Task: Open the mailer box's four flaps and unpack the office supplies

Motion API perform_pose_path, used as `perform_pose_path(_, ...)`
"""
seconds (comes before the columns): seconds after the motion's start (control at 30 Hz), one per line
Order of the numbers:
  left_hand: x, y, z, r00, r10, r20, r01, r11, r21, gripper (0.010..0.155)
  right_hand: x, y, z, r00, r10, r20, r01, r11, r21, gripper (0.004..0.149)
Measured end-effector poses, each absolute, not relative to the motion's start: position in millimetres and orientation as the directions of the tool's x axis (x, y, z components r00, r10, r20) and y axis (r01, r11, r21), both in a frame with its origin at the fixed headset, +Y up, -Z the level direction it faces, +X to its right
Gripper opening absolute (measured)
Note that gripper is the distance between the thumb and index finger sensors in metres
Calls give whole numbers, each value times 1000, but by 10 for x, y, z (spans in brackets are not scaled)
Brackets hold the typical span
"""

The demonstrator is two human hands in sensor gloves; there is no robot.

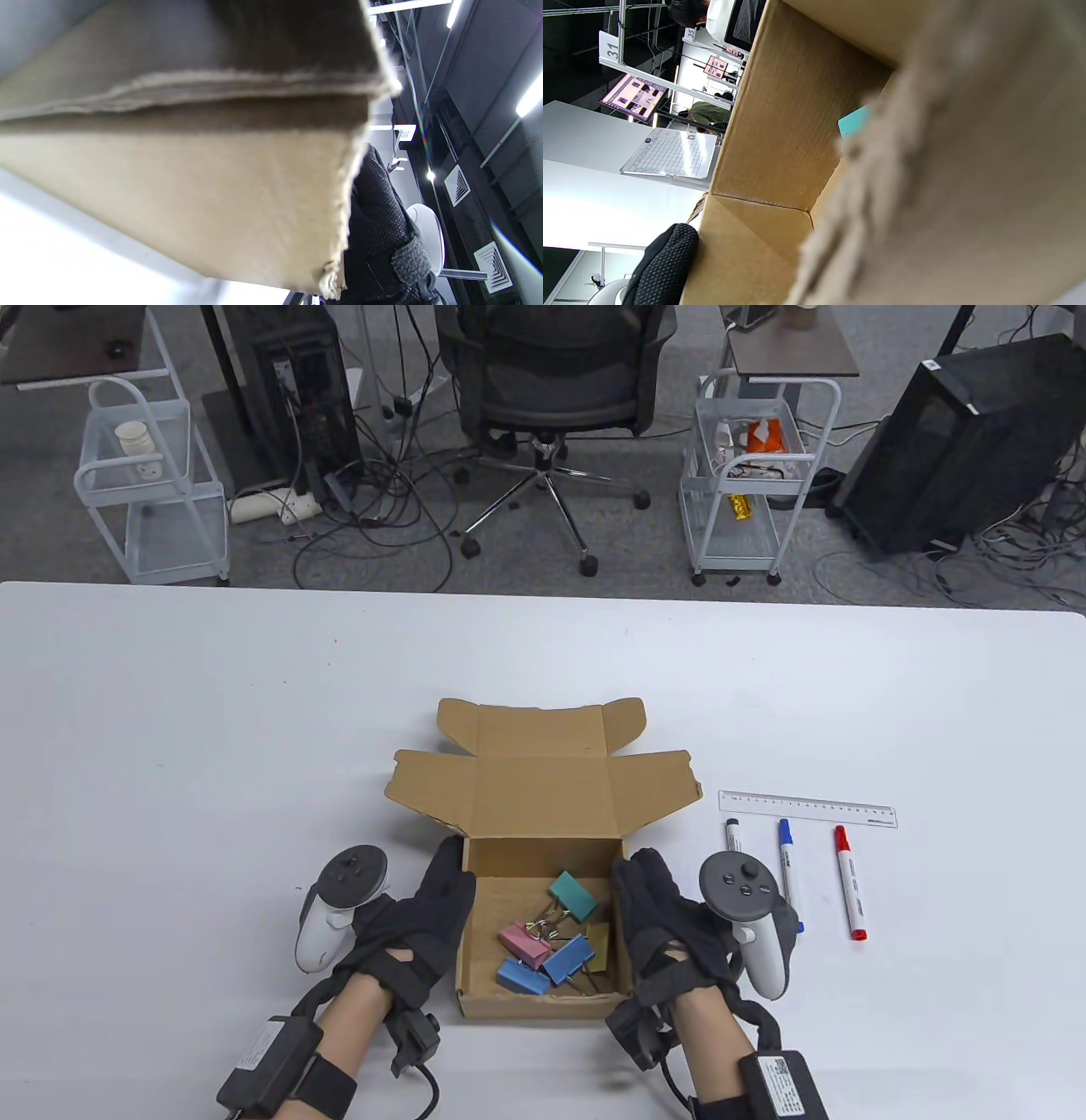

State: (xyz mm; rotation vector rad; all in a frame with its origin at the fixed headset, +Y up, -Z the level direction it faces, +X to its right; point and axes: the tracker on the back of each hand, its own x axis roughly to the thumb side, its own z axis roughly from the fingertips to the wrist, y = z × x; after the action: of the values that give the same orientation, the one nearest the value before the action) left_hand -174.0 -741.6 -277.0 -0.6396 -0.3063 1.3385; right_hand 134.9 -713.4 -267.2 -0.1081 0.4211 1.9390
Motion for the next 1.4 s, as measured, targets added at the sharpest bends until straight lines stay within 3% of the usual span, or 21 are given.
perform_pose_path(0.27,-1738,-7418,-2770,227,962,-152,-803,97,-588,81,1333,-7196,-2684,-362,890,-277,-921,-296,254,70)
perform_pose_path(0.57,-1759,-7378,-2761,254,954,-159,-814,122,-567,82,1313,-7202,-2665,-394,880,-265,-913,-343,221,67)
perform_pose_path(0.83,-1865,-6887,-2596,467,883,-42,-829,421,-369,81,1303,-7200,-2659,-419,870,-258,-904,-375,204,65)
perform_pose_path(0.9,-1816,-6684,-2529,526,850,32,-799,506,-325,81,1304,-7200,-2656,-416,871,-261,-906,-372,202,65)
perform_pose_path(1.13,-1526,-6319,-2445,686,705,182,-625,698,-349,82,1304,-7196,-2650,-416,870,-264,-906,-372,203,65)
perform_pose_path(1.4,-1143,-6053,-2478,818,515,257,-386,822,-419,82,1304,-7195,-2649,-416,870,-263,-906,-372,203,65)
